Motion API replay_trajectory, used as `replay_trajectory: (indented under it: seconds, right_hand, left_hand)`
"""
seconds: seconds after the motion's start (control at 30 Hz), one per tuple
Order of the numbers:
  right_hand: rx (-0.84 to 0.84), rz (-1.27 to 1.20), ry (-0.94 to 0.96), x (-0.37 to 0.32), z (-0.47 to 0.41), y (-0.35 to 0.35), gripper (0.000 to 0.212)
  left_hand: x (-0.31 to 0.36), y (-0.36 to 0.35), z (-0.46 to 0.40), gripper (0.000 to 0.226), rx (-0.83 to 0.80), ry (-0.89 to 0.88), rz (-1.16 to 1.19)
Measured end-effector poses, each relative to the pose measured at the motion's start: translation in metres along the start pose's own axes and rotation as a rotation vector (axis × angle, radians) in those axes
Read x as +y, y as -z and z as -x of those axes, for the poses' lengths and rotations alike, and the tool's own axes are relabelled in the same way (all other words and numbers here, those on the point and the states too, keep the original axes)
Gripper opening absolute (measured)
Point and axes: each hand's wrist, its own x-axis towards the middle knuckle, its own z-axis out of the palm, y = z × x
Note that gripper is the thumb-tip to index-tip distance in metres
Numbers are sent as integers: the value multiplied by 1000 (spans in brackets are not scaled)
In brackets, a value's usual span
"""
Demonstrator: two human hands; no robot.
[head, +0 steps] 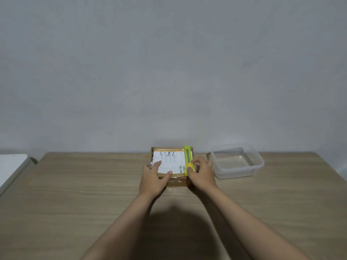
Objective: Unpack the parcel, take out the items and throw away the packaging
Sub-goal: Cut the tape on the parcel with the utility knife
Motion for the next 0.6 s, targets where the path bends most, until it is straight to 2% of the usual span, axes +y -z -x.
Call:
replay_trajectory:
  seconds: [0.07,0.13,0.2,0.4,0.6]
  right_hand:
    - [-117,-119,0,1,0,0,50]
    - [-223,-211,25,0,1,1,60]
    - [-275,-217,15,-5,3,4,57]
    - [-236,-241,10,-3,17,14,54]
    - [-215,-220,56,20,62,32,55]
  left_hand:
    - [0,0,0,65,-8,6,6]
    - [1,1,-1,66,-14,14,12]
    - [1,2,-2,67,-17,19,10]
    - [6,4,12,69,-3,8,7]
    - [16,5,70,69,-13,-5,1]
